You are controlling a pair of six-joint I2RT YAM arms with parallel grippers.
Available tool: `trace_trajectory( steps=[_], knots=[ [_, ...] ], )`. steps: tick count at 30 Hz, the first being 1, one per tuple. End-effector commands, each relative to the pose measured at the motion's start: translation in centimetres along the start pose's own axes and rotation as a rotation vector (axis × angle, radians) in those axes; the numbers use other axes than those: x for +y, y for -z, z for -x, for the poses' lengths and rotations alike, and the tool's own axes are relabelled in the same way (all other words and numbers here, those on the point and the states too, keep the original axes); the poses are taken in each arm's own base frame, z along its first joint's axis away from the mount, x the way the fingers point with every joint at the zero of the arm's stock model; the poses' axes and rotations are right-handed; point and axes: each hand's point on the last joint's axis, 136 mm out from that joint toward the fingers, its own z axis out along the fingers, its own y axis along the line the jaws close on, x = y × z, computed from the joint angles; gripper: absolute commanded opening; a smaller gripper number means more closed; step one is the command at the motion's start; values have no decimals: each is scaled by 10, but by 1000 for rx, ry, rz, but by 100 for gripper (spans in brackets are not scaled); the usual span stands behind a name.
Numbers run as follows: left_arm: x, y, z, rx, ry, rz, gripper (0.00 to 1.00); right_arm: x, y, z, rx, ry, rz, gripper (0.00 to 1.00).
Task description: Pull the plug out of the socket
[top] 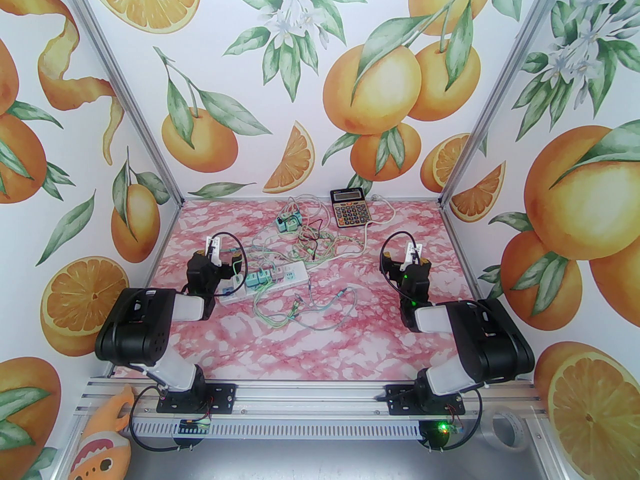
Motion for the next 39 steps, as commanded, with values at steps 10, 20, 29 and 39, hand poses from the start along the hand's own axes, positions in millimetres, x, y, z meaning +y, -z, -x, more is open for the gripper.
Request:
trace_trajectory(
  steps=[10, 20, 29, 39],
  knots=[
    [55, 50, 96, 277, 333, 207, 100, -46, 21, 64, 5, -214, -293, 100],
    [44, 97, 67, 454, 492, 202, 100, -2, 15, 104, 102, -391, -13, 100],
    [30, 128, 6, 592, 493, 180, 100, 118, 39, 105, 202, -226, 267, 100],
    [9, 102, -60, 723, 549, 134, 69, 229, 99, 44, 350, -29, 490, 100]
  ],
)
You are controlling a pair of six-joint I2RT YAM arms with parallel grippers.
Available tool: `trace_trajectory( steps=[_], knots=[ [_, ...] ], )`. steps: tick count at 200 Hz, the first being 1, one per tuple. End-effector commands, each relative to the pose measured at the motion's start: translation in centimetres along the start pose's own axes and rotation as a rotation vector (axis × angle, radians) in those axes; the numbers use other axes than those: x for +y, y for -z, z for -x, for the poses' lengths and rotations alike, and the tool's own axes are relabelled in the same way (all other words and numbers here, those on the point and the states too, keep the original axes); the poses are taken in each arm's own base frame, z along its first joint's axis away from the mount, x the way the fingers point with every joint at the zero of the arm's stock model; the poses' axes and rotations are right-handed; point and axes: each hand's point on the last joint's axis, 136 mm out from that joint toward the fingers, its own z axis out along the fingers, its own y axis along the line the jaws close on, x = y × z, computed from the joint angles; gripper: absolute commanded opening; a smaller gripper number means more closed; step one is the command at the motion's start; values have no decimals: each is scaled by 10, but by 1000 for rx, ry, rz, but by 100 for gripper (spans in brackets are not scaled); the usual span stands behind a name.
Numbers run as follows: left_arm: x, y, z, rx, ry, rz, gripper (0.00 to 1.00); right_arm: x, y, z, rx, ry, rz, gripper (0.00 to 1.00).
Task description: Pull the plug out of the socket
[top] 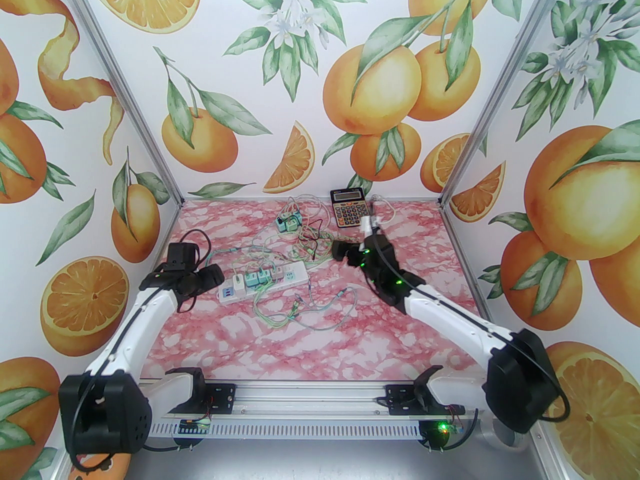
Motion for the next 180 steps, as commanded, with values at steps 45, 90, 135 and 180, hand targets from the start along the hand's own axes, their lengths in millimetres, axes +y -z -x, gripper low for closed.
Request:
trace_trajectory(
  steps=[45, 90, 135, 180],
  knots=[
    [-16, -45, 28, 0, 7, -41, 70, 63, -6, -48, 117, 104, 85, 100],
    [-24, -67, 32, 45, 46, -80, 68, 87, -12, -68, 167, 141, 139, 100],
    [-29, -79, -4, 167, 81, -119, 57, 83, -30, -94, 253, 138, 103, 100],
    [-50, -72, -43, 213, 116, -151, 58, 57, -47, -107, 327, 19, 91, 100]
  ],
)
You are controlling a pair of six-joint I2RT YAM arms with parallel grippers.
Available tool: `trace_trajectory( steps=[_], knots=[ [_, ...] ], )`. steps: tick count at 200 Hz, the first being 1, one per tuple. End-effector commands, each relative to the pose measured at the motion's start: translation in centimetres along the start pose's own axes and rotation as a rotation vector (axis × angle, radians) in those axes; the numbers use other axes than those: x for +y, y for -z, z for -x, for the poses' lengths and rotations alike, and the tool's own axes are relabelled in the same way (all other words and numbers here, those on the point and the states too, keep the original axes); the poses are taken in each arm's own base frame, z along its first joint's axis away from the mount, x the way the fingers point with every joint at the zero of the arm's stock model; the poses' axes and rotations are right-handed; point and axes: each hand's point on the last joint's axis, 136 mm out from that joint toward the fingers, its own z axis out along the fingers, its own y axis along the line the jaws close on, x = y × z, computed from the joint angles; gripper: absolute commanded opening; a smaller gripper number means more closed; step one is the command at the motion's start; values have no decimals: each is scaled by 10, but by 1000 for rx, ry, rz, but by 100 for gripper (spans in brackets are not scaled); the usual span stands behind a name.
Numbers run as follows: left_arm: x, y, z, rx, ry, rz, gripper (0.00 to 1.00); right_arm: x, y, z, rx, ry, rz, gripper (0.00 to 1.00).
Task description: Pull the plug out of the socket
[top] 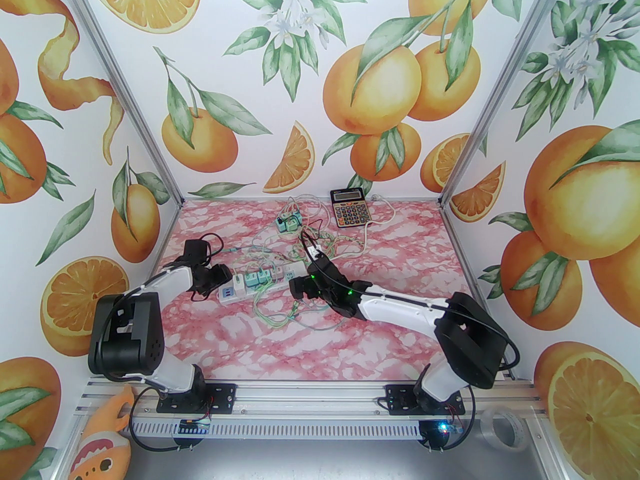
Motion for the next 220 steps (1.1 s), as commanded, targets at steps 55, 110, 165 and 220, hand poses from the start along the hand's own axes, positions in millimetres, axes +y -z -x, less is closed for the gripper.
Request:
trace_trajectory(
  steps=[55, 110, 165, 220],
  knots=[
    [-68, 12, -66, 71, 54, -122, 58, -45, -37, -25, 133, -209, 40, 67],
    [-138, 9, -102, 92, -4, -197, 58, -97, -49, -33, 131, -342, -35, 49],
    [-165, 11, -117, 105, -66, -210, 60, -152, -58, 5, 79, -365, -93, 50],
    [-149, 34, -96, 40, -147, -156, 78, -147, -28, 35, 45, -317, -60, 52]
  ],
)
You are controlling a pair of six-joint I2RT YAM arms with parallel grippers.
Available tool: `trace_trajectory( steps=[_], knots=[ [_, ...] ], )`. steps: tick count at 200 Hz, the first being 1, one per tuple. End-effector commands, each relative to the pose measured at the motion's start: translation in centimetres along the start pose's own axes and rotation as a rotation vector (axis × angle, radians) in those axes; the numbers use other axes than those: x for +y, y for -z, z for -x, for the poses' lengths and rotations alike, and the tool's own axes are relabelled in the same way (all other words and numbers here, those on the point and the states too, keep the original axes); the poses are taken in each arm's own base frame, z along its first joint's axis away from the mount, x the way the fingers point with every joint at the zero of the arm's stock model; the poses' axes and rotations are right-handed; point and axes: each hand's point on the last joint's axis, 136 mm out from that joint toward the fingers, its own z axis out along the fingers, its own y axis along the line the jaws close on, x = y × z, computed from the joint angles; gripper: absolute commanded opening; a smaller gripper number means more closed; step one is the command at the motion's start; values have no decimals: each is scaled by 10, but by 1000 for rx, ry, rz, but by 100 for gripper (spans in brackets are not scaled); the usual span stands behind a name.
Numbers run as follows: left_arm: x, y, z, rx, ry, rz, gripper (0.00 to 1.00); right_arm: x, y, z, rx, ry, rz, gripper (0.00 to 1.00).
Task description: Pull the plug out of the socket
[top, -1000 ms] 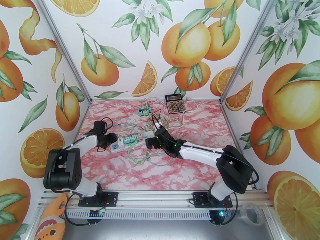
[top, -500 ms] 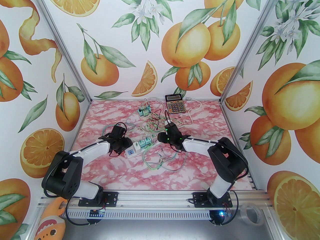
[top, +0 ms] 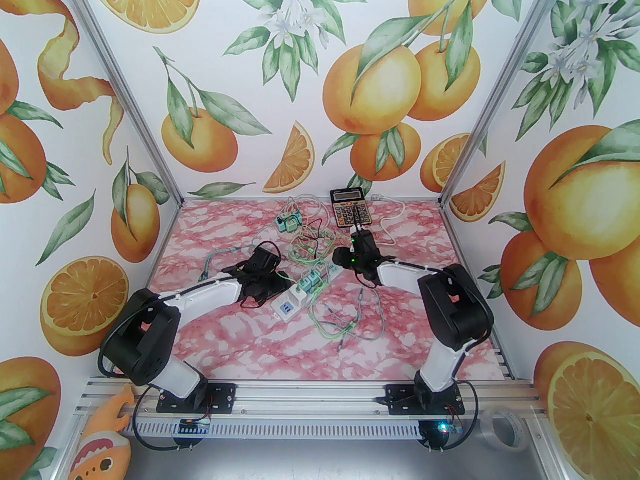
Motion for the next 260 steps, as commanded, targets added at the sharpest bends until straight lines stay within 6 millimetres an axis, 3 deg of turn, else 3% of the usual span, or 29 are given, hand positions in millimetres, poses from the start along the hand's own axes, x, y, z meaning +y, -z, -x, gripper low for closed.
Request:
trace_trajectory(
  steps=[1, 17, 50, 86, 115, 127, 155, 196, 232, 260],
  knots=[
    [-4, 25, 16, -56, -53, 1, 78, 12, 22, 0, 24, 43, 36, 52],
    [5, 39, 21, -80, -118, 44, 84, 15, 35, -5, 28, 34, 59, 53],
    [10, 69, 23, -137, -278, 44, 85, 23, 63, -14, 12, 41, 84, 53],
    [-13, 99, 13, -197, -501, -71, 84, 38, 79, -24, 10, 94, 82, 54],
    [-33, 111, -6, -221, -660, -165, 79, 43, 80, -31, 20, 101, 81, 55],
    [-34, 110, -13, -214, -708, -163, 79, 45, 81, -31, 21, 100, 86, 55],
    [-13, 95, -23, -160, -691, -98, 80, 50, 84, -29, 19, 112, 88, 55],
    [-42, 93, -44, -161, -794, -178, 74, 51, 81, -32, 37, 116, 77, 56],
    [-48, 71, -67, -96, -858, -181, 75, 49, 86, -31, 28, 124, 64, 56],
    [-64, 55, -59, -108, -924, -155, 76, 54, 87, -29, 41, 135, 78, 56]
  ],
)
